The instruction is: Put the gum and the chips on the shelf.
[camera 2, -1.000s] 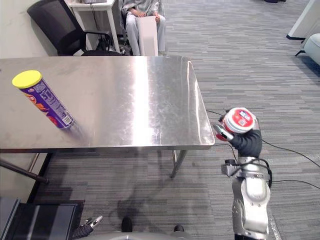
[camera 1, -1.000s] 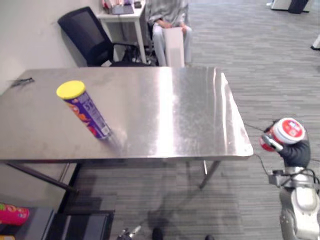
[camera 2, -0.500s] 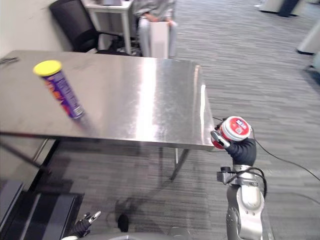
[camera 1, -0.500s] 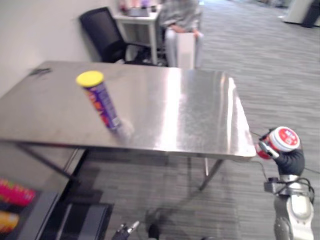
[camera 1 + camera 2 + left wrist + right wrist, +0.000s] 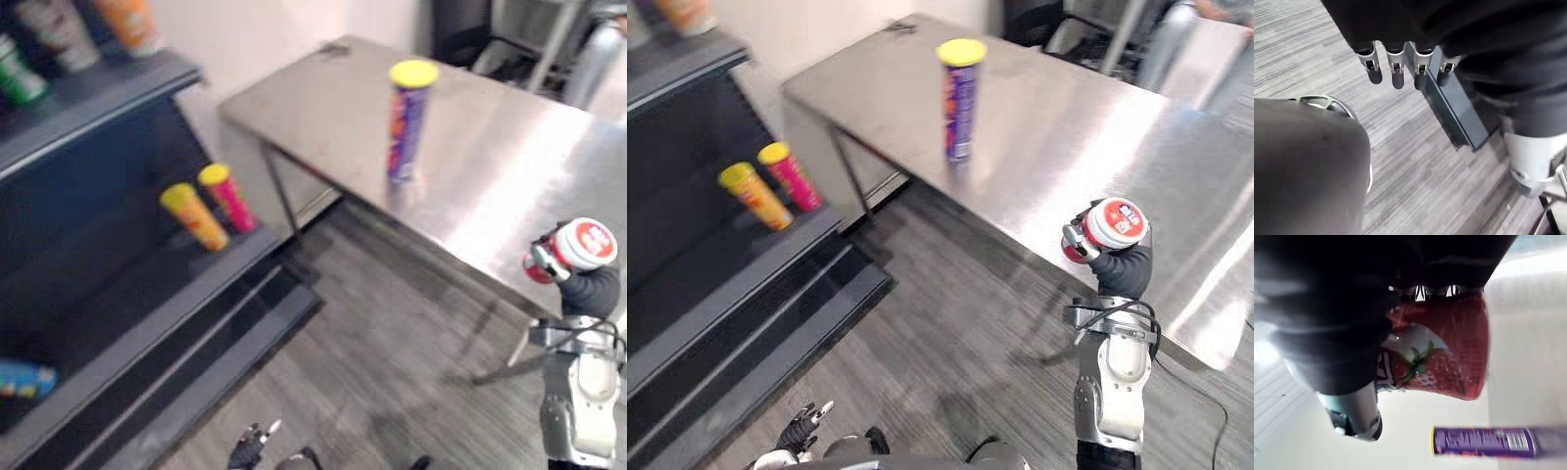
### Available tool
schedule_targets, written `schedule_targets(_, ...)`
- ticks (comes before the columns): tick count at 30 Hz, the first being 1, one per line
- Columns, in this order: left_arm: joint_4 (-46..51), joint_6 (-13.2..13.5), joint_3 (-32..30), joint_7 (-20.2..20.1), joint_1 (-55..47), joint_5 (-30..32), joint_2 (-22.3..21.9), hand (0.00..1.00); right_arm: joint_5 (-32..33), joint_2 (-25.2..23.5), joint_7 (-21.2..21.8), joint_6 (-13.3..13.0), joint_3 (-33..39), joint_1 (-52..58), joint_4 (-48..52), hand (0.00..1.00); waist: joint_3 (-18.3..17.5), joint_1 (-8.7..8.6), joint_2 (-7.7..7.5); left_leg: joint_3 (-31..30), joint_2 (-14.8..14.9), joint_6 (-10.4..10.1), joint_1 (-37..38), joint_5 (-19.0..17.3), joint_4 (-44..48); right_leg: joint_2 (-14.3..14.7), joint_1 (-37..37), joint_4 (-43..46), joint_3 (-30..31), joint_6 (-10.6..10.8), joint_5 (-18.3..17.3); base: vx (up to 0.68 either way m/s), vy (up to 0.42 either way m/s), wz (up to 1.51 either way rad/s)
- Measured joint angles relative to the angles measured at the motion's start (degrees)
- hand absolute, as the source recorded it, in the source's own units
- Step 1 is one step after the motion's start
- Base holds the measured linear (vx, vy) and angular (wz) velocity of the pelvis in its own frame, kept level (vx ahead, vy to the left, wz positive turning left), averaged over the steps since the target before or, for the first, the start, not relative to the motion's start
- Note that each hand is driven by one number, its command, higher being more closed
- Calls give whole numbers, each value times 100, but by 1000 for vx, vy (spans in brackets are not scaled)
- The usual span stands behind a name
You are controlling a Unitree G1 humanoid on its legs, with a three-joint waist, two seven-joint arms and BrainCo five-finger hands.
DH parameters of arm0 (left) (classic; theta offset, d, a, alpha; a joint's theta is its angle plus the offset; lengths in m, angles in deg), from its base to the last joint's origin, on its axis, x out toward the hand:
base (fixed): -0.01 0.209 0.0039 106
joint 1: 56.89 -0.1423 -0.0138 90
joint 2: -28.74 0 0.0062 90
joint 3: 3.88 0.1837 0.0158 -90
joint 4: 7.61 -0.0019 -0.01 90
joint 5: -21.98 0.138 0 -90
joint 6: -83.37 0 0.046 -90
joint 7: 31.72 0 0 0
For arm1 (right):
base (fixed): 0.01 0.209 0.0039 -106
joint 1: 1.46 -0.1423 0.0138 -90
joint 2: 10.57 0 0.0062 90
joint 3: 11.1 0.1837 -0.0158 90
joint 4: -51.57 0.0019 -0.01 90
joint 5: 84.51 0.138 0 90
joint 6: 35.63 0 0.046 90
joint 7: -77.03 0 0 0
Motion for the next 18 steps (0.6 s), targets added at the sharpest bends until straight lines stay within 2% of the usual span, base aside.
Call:
schedule_targets(4, -29, -113, -128, -14, -186, 1, 13, 0, -40, -99, 58, 0, 4, 9, 103, 100, -24, 23, -87, -61, -375, 13, 26, 11, -421, -14, 356, -464, -287, 167, 373, 28, 275, 87)
schedule_targets(7, -36, -113, -129, 13, -280, 63, 9, 0, -48, -109, 78, 11, 0, 22, 102, 100, -15, 44, -106, -53, -503, 85, 26, 53, -524, -18, 375, -688, -237, 151, 691, 2, 156, 11)
schedule_targets(9, -34, -111, -134, 27, -267, 93, 14, 0, -83, -122, 66, 11, -7, 21, 102, 100, 4, 43, -139, -43, -527, 92, 27, 55, -544, -20, 372, -744, -214, 143, 783, -16, 119, -3)
schedule_targets(13, -16, -101, -149, 87, -209, 122, 116, 0, -140, -300, 4, 18, -183, 21, 47, 100, 104, 42, -323, -76, -627, 166, -27, 102, -699, 9, 333, -937, -202, 241, 849, -29, 65, 2)
schedule_targets(18, 49, -99, -145, 116, -184, 114, 93, 0, -267, -294, 15, 27, -601, -80, -132, 100, 193, 192, -327, -176, -668, 245, -272, 74, -637, 79, 313, -1177, -205, 296, 999, -40, 44, 11)
